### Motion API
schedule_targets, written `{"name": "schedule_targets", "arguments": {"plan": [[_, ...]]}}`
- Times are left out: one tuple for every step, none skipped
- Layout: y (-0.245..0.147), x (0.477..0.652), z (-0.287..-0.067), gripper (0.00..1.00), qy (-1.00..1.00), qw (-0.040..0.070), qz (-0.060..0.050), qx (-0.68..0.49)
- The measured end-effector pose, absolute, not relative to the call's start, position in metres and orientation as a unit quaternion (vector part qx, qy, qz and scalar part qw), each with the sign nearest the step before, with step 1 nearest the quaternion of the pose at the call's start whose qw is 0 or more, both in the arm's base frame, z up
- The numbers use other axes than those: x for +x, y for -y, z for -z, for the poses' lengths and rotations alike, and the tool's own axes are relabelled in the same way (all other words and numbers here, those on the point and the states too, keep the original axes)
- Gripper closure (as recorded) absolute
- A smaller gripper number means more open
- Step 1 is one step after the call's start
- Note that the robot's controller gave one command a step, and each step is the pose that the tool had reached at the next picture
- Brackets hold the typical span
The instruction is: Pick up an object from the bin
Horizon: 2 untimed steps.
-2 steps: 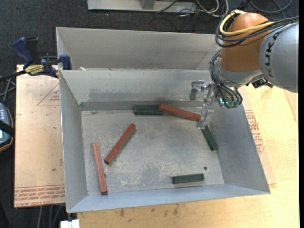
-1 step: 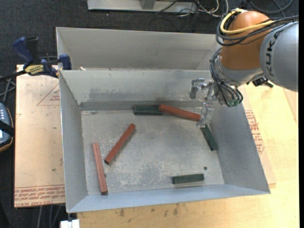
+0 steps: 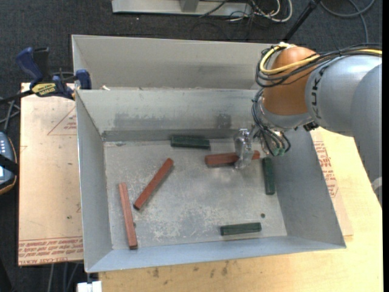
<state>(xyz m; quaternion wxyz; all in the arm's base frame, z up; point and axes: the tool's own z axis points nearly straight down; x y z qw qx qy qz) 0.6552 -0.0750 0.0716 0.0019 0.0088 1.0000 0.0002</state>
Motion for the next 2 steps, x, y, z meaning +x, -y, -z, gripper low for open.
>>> {"name": "schedule_targets", "arguments": {"plan": [[0.075, 0.655, -0.072, 1.00, -1.000, 0.002, 0.000, 0.009], [0.084, 0.641, -0.238, 1.00, -1.000, 0.003, 0.000, -0.007]]}}
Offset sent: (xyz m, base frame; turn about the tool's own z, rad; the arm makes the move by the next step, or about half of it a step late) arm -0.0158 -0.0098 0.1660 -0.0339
